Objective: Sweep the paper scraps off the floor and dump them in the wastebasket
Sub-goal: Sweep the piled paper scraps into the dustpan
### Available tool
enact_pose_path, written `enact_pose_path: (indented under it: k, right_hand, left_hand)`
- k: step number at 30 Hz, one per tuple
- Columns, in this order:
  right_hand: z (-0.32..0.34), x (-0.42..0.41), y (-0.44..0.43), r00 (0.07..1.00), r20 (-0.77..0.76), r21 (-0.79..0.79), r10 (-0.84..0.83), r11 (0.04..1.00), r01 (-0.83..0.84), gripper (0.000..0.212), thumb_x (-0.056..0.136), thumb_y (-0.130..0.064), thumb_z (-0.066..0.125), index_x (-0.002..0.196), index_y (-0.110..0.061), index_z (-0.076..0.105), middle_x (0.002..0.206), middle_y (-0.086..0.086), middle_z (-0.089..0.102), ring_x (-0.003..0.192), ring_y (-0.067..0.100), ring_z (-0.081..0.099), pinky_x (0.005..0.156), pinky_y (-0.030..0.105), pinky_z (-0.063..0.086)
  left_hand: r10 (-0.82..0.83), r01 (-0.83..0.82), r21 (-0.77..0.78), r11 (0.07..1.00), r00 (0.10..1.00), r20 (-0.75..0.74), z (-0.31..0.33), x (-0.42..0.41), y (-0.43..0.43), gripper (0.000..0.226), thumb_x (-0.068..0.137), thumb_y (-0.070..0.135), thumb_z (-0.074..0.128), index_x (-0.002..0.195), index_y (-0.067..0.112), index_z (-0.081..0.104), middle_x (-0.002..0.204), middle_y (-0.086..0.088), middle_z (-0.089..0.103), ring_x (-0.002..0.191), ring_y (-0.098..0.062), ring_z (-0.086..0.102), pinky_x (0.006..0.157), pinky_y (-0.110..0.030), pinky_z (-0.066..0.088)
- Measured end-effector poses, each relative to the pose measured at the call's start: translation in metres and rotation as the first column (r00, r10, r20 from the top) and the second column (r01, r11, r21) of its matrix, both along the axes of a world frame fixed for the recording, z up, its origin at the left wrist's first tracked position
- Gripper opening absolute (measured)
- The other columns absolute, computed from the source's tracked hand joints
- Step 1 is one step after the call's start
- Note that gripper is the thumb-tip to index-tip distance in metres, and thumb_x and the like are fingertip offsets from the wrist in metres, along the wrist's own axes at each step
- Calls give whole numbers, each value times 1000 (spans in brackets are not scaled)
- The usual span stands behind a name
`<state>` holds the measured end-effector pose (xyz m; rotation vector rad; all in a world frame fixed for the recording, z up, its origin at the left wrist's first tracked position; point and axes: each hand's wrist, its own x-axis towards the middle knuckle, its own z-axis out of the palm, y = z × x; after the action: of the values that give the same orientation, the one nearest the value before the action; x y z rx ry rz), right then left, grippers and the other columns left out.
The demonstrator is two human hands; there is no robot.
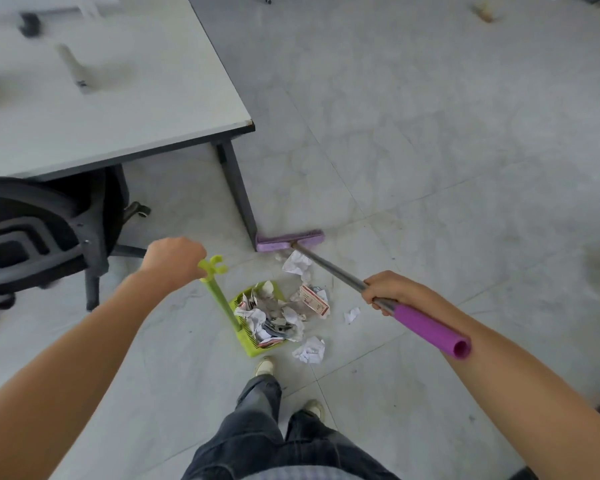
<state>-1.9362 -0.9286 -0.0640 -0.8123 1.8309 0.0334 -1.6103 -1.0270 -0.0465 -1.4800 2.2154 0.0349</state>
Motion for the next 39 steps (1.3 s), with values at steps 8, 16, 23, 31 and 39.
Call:
enact_pose_path:
  k: [8, 16, 23, 31, 39]
  right_hand:
    - [2, -40, 66, 964, -146, 85, 221, 974, -210, 14, 72, 5, 51, 85, -1, 52, 54, 7, 44, 42, 14, 43, 30, 15, 34]
    - [32, -13, 132, 970, -198, 145, 139, 983, -112, 42, 77, 1, 52, 119, 5, 50, 59, 4, 43, 45, 12, 42, 30, 15, 34]
    - [39, 41, 168, 964, -181, 58, -195, 976, 208, 59, 77, 2, 55, 134, -2, 41, 59, 9, 54, 28, 7, 48, 34, 20, 41]
    - [35, 98, 191, 877, -170, -25, -449, 892, 451, 48, 73, 3, 60, 119, -6, 52, 47, 7, 56, 32, 12, 48, 36, 21, 42]
    - [1, 131, 140, 824, -9, 125, -566, 817, 562, 8, 82, 6, 47, 75, 3, 49, 61, 12, 50, 46, 16, 49, 40, 21, 41]
  left_hand:
    - [4, -2, -43, 999, 999, 45, 0, 23, 9, 25, 87, 44, 52, 101, 28, 65, 102, 3, 66, 100, -20, 63, 67, -24, 39]
    - [-196, 198, -34, 980, 979, 46, 7, 28, -31, 27, 88, 48, 51, 102, 29, 64, 103, 5, 66, 104, -16, 61, 79, -25, 48]
    - [-436, 435, 21, 900, 897, 73, 20, 51, -78, 26, 91, 47, 48, 105, 31, 63, 103, 7, 65, 103, -13, 60, 78, -25, 48]
    - [-518, 514, 70, 855, 854, 47, 11, 77, -113, 23, 92, 46, 46, 100, 32, 62, 98, 10, 64, 98, -10, 59, 72, -24, 44]
    - [-484, 485, 71, 872, 875, -33, 6, 68, -122, 23, 88, 43, 54, 93, 25, 67, 70, 6, 47, 77, -15, 47, 64, -24, 36]
